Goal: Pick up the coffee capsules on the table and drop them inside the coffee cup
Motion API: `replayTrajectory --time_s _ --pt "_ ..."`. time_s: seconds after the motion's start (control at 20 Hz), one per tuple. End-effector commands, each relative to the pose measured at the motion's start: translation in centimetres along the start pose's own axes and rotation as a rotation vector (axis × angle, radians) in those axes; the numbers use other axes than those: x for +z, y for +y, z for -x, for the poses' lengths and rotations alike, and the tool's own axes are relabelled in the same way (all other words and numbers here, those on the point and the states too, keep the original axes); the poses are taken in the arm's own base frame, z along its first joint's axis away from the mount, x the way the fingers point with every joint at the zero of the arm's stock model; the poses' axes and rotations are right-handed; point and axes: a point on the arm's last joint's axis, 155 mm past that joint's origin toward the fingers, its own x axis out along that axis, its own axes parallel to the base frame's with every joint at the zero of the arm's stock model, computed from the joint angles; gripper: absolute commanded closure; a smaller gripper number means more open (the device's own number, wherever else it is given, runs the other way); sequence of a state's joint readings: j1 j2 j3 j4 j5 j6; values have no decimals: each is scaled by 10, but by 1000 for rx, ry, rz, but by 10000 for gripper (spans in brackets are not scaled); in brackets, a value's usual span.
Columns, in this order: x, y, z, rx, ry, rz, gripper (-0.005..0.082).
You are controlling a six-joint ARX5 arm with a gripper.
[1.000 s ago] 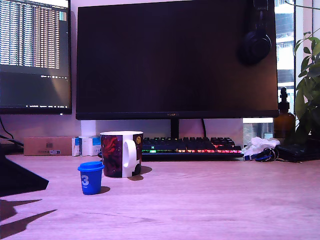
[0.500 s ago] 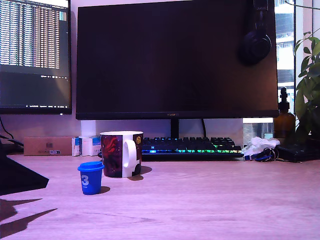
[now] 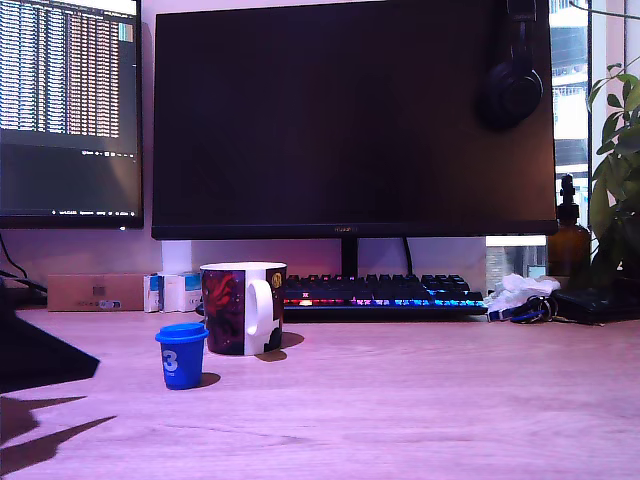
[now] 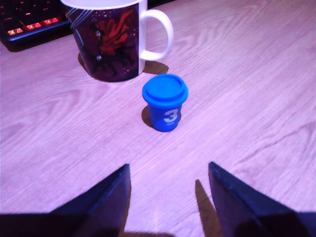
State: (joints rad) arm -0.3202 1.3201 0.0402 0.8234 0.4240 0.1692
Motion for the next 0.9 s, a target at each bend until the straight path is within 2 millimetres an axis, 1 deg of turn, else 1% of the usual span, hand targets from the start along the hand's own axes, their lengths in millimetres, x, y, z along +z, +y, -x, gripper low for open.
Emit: replayTrajectory --time_s 0.0,0.15,0.6,0.85 --pt "4 3 -6 -2 -4 -18 307" --pt "-1 5 -16 -13 28 -10 307" --pt "-10 3 -42 -80 66 -28 307" --pt "-8 0 -55 -112 73 -39 307"
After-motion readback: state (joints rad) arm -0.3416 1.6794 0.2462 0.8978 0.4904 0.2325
